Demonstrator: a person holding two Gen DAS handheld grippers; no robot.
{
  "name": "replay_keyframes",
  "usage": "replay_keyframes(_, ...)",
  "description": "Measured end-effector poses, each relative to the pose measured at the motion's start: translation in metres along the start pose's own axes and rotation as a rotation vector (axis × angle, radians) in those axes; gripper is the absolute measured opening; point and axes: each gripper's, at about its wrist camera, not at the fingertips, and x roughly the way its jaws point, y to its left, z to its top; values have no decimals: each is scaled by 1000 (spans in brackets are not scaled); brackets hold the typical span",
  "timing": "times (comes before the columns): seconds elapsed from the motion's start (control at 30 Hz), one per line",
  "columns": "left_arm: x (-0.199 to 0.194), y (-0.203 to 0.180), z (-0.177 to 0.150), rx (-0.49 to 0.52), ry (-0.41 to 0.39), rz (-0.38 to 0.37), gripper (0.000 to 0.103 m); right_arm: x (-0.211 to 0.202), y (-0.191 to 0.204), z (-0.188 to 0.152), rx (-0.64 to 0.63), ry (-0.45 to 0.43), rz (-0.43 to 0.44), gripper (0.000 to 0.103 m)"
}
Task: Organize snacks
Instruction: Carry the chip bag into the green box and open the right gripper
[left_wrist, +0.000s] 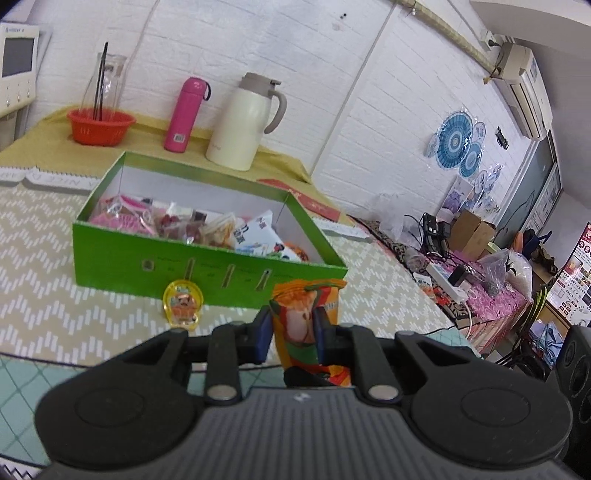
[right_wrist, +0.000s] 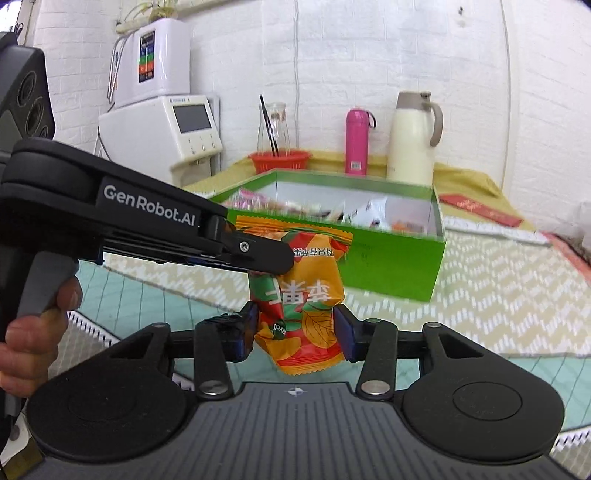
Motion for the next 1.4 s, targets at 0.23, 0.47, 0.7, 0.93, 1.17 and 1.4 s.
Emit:
replay_keyframes(0.23, 7, -3, 39, 29, -86, -16, 14, 13, -10, 34, -5, -99, -8, 77)
replay_keyframes(0.47, 35, 13, 69, 13, -108, -28, 14, 41, -26, 52, 34, -142, -12, 77)
replay_keyframes(0.7, 61, 35, 83, -22, -92, -33, 13, 66, -33, 57, 34, -135, -18, 78)
replay_keyframes(0.93, 85, 51, 85, -38, -63, 12, 18, 93, -38, 55, 18, -100, -26, 88)
replay_keyframes(1.17, 84, 60, 78, -43, -102, 106, 67, 101, -34, 46, -41, -78, -58, 103)
replay_keyframes(1.4, 84, 59, 77, -42, -90, 227, 70, 102, -37, 47, -21, -73, -84, 103)
